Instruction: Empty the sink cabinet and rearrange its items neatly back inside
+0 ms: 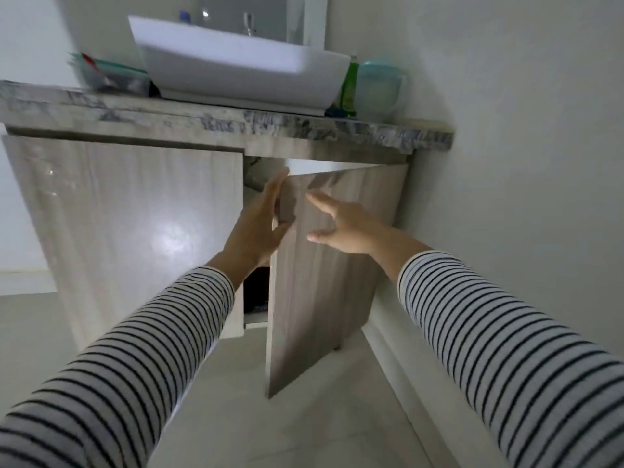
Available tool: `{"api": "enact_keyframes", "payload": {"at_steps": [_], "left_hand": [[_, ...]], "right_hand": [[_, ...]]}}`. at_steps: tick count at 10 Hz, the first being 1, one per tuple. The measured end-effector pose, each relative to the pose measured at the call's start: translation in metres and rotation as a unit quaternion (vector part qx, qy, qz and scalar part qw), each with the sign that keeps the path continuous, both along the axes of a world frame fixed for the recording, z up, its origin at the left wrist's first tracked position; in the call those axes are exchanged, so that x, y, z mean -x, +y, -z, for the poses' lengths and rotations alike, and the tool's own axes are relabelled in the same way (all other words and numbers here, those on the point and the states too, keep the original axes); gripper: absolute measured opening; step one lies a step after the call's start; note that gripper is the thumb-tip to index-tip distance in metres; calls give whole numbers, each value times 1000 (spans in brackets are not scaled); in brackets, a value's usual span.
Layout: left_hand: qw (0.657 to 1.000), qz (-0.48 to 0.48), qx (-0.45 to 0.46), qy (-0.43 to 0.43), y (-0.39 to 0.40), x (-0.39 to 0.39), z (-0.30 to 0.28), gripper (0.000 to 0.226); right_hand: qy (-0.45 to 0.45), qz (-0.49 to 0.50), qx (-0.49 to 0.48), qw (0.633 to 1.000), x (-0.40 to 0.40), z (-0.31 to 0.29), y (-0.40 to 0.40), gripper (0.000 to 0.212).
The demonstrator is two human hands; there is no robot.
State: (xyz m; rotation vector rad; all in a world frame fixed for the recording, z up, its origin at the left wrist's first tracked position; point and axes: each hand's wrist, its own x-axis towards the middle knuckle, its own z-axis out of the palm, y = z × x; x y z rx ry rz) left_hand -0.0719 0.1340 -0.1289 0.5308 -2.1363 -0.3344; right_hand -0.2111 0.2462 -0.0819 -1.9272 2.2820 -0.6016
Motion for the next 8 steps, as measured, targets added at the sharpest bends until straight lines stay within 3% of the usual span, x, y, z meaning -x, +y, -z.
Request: {"api": "enact_keyframes", "payload": {"at_steps": [1, 2, 3, 5, 7, 8], "left_hand": [[980, -161, 111, -42, -39, 3, 1, 88], [935, -250, 216, -132, -75, 13, 1, 90], [910, -292, 236, -178, -110, 23, 5, 91], [887, -327, 228, -233, -153, 46, 15, 105], [893, -346, 194, -212, -165, 60, 26, 104], [894, -334, 147, -260, -148, 62, 34, 89]], "right_hand": [[90, -10, -18, 996, 2, 16, -48, 86], [177, -8, -37, 984, 16, 26, -89, 94], [218, 0, -38, 975, 28, 34, -128, 95], [259, 8, -4, 966, 48, 51, -175, 90], [248, 17, 6, 969, 51, 62, -185, 88], [182, 17, -130, 974, 46, 59, -174, 69]]}}
